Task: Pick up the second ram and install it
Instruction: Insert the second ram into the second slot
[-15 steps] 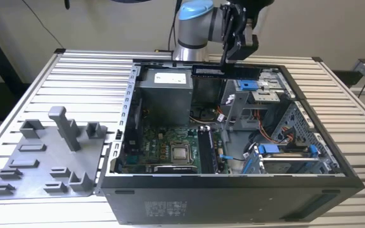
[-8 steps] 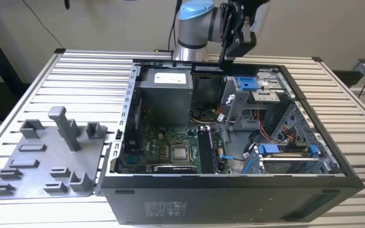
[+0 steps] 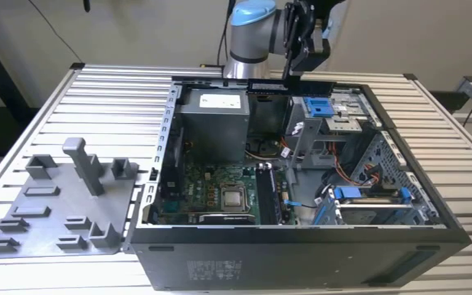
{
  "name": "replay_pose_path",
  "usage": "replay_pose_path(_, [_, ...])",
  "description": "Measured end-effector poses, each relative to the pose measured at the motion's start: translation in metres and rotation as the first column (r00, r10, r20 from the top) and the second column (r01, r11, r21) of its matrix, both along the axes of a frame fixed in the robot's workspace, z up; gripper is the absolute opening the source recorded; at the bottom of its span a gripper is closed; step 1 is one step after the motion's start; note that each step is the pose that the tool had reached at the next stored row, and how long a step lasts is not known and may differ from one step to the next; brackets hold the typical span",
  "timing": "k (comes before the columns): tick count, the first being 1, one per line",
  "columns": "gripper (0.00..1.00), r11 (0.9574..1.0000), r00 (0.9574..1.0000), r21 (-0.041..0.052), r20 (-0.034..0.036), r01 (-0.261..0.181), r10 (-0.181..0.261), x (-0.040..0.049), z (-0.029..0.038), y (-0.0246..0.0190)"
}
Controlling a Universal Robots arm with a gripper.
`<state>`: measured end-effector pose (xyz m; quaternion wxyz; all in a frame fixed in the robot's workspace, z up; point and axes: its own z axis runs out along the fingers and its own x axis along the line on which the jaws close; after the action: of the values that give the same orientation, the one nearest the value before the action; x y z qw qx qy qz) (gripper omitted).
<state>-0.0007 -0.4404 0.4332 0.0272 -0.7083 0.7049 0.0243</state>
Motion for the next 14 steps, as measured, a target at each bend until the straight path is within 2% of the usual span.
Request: replay_pose_path(14, [0.13,1.0000,1.0000,0.0000,-0.0001,0.004,-0.004,0.0000,0.0000,0.0006])
